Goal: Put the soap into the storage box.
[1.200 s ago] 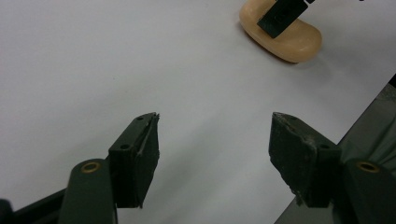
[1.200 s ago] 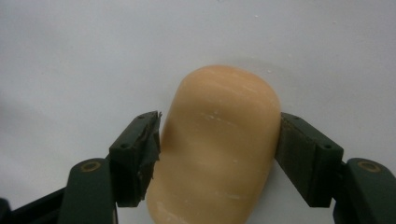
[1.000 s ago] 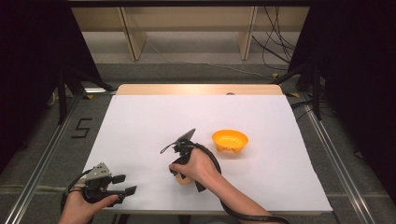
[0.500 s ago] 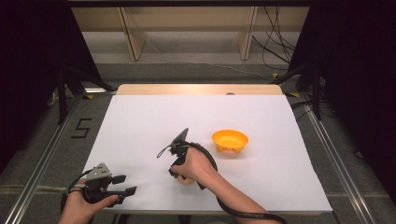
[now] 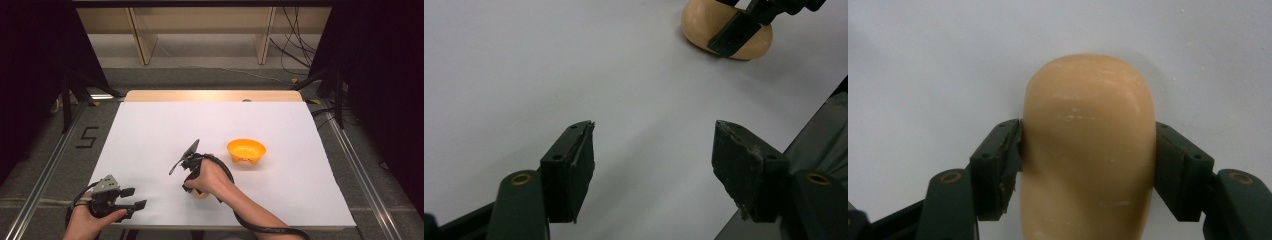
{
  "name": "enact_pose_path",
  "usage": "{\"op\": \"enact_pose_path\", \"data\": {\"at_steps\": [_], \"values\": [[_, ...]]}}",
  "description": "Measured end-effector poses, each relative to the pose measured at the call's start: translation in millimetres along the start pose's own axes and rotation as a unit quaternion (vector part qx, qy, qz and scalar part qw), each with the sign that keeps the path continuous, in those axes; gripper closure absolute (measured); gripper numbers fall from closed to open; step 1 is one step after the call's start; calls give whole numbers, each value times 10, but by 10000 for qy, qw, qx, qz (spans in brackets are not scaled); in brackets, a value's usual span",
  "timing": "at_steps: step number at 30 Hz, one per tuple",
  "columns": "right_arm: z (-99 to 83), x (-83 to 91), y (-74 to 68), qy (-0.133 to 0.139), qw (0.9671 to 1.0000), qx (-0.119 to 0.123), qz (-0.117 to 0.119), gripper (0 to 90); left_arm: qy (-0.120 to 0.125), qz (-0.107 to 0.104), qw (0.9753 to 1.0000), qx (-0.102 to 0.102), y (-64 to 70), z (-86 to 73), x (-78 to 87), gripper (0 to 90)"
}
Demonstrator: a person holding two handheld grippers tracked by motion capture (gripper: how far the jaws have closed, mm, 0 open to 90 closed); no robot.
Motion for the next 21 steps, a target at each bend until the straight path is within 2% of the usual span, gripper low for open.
{"op": "enact_pose_path", "data": {"at_steps": [2, 4, 7, 10, 11, 16, 17, 18, 21], "values": [[-4, -3, 26, 80, 9996, 260, 42, 353, -12, 17, 10000, -23, -7, 1, 3, 332], [-21, 13, 1, 42, 9999, 88, 62, 353, -7, 12, 10000, -25, -9, 3, 6, 332], [-39, 30, 44, 138, 9994, 296, 98, 354, 26, 2, 10000, -1, -8, 2, 5, 332], [-53, 39, 73, 220, 9993, 300, 86, 354, 32, -3, 10000, -16, -12, 4, 8, 332], [-71, 51, 110, 326, 9990, 295, 82, 354, 36, 2, 10000, -6, -11, 3, 8, 332], [-118, 78, 157, 366, 9990, 215, 151, 354, 0, 12, 10000, -4, -8, 5, 6, 332], [-136, 89, 175, 423, 9987, 223, 163, 354, -80, -11, 9999, -95, -20, 6, 17, 332], [-136, 89, 175, 423, 9987, 223, 163, 354, -9, 6, 10000, -16, -9, 4, 6, 332], [-148, 114, 195, 447, 9985, 261, 180, 354, 10, 9, 10000, 18, -9, 4, 3, 332]]}}
Point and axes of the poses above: each handheld gripper's, and its own axes: x roughly backward along the jaws, z roughly out of its top, y roughly to its right, the point moved 2 cm from there along -x, roughly forward along the jaws, and after that the axes turned 11 degrees about y, right-handed, at the moved point
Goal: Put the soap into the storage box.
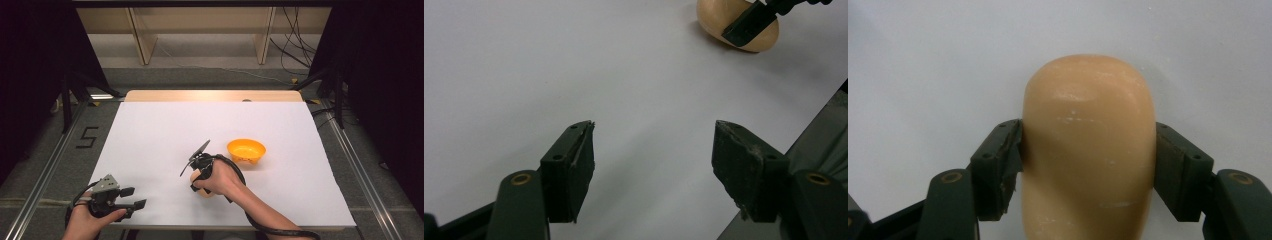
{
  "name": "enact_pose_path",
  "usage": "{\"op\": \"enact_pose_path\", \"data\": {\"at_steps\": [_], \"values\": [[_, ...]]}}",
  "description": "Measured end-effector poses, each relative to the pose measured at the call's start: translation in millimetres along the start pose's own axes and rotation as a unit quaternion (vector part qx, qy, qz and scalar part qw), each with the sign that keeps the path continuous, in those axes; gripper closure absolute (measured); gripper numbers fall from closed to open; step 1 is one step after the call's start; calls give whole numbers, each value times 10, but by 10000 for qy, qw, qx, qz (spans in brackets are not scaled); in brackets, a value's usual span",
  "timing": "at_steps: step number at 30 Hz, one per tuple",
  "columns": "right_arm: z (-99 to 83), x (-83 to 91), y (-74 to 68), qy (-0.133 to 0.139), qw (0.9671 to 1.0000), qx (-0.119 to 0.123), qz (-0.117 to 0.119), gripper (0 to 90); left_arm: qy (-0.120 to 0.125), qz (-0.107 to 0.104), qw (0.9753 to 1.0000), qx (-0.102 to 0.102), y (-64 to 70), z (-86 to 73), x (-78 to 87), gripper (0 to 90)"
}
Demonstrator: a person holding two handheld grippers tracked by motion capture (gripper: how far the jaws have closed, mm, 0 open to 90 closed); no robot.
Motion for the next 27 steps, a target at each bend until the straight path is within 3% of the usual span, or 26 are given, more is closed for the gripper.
{"op": "enact_pose_path", "data": {"at_steps": [8, 15, 19, 21, 22, 23, 24, 27], "values": [[-5, 95, 14, 87, 9999, 86, 74, 354, -1, -3, 10000, -3, -1, 1, 2, 332], [-26, 166, 57, 493, 9987, 96, 86, 355, 2, 1, 10000, 7, -1, 0, 0, 332], [-36, 217, 59, 785, 9967, -50, 181, 355, 9, 6, 10000, 10, 1, -2, -2, 332], [-40, 243, 64, 967, 9953, -29, 86, 355, 13, 13, 10000, 12, 2, -2, -2, 332], [-47, 271, 48, 991, 9948, -190, 108, 355, 4, 6, 10000, 10, 0, -1, -2, 332], [-48, 278, 53, 1084, 9939, -189, 58, 355, 4, 6, 10000, 6, 0, -1, -1, 332], [-51, 304, 65, 1296, 9914, -118, 154, 355, 7, 5, 10000, 7, 0, -1, -2, 332], [-60, 331, 79, 1472, 9890, -48, 110, 355, 16, 15, 10000, 16, 2, -3, -3, 332]]}}
Point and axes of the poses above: each handheld gripper's, and its own axes: x roughly backward along the jaws, z roughly out of its top, y roughly to its right, the point moved 2 cm from there along -x, roughly forward along the jaws, and after that the axes turned 11 degrees about y, right-handed, at the moved point
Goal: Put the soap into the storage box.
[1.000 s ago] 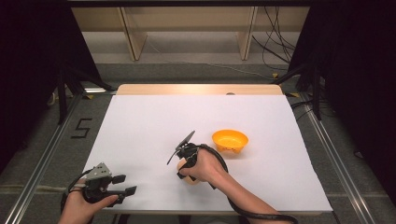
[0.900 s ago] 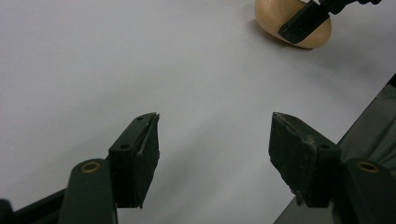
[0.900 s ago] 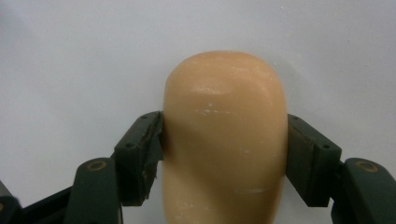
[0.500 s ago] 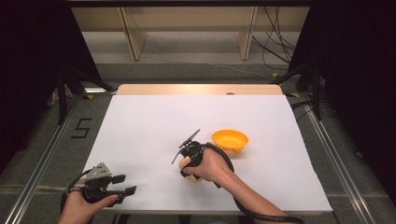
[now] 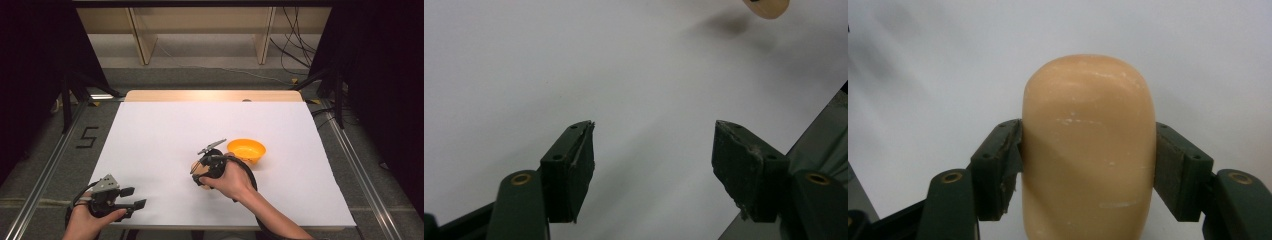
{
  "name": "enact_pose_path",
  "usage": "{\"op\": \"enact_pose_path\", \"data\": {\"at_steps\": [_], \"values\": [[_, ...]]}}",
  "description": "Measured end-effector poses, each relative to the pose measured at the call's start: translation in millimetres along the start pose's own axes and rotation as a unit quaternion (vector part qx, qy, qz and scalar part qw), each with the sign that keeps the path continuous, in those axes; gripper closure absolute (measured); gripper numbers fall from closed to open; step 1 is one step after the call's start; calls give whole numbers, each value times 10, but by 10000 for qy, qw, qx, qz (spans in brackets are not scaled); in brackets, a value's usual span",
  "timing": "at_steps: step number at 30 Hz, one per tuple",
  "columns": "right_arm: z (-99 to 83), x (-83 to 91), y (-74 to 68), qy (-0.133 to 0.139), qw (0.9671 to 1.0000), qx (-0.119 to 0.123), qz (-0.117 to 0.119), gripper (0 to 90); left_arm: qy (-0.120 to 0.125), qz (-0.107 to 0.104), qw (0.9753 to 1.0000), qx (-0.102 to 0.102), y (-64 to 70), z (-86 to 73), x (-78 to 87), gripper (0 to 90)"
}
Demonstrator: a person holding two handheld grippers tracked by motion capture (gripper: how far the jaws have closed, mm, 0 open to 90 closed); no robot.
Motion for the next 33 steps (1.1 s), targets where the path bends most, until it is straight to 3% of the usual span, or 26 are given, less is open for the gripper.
{"op": "enact_pose_path", "data": {"at_steps": [21, 24, 33], "values": [[-28, 226, 141, 668, 9976, 70, -134, 355, 53, 23, 10000, -4, -5, 2, 4, 332], [-25, 277, 175, 634, 9978, 117, -175, 356, 0, 92, 10000, -7, -2, 3, 11, 332], [-41, 377, 247, 705, 9971, 175, -234, 355, 24, 31, 10000, -2, -6, 0, 3, 331]]}}
Point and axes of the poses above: each handheld gripper's, and its own axes: x roughly backward along the jaws, z roughly out of its top, y roughly to its right, the point moved 2 cm from there along -x, roughly forward along the jaws, and after that the axes turned 11 degrees about y, right-handed, at the moved point
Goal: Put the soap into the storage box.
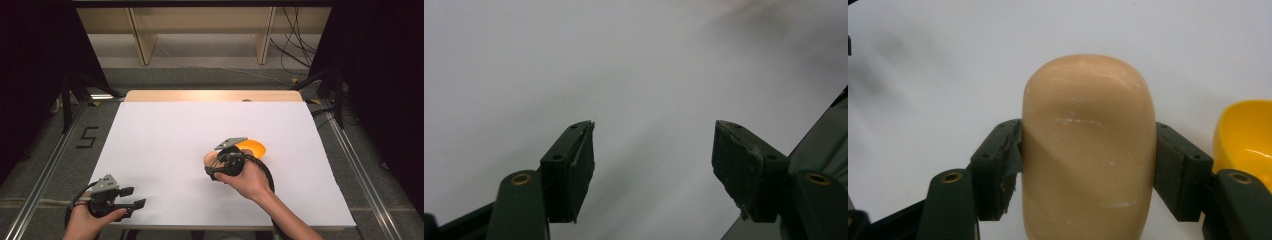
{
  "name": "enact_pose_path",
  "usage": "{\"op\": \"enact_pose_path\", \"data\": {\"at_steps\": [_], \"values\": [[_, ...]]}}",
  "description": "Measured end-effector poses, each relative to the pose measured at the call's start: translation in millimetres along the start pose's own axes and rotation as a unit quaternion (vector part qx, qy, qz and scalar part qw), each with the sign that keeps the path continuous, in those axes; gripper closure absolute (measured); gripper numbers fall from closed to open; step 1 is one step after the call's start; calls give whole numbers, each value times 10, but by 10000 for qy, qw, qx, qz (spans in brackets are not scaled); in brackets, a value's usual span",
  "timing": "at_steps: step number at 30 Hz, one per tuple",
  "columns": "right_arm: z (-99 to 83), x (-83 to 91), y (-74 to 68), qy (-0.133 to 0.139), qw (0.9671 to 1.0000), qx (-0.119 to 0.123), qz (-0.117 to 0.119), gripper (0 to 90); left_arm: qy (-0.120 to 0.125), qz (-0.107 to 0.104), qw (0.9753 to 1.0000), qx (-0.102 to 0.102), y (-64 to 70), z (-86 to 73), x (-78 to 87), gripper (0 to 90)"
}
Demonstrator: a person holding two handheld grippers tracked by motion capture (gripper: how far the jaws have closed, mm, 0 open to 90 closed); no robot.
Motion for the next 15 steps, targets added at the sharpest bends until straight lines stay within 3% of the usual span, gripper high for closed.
{"op": "enact_pose_path", "data": {"at_steps": [7, 10, 12, 13, 14, 15], "values": [[-29, 45, 31, -140, 9997, 212, 57, 355, 18, 3, 10000, 0, -1, -1, -2, 331], [-27, 52, 60, -193, 9972, 626, 348, 355, 17, 3, 10000, 1, -2, -1, -2, 331], [-34, 69, 50, -295, 9977, 535, 289, 355, -6, 9, 10000, -24, -7, -1, 2, 331], [-39, 67, 47, -327, 9974, 552, 325, 355, -6, 8, 10000, -27, -7, -1, 2, 331], [-40, 58, 72, -290, 9955, 791, 428, 355, -2, 9, 10000, -24, -7, -1, 3, 331], [-43, 77, 61, -379, 9958, 699, 462, 355, 18, 7, 10000, -5, -3, -1, 0, 331]]}}
Point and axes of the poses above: each handheld gripper's, and its own axes: x roughly backward along the jaws, z roughly out of its top, y roughly to its right, the point moved 2 cm from there along -x, roughly forward along the jaws, and after that the axes turned 11 degrees about y, right-handed, at the moved point
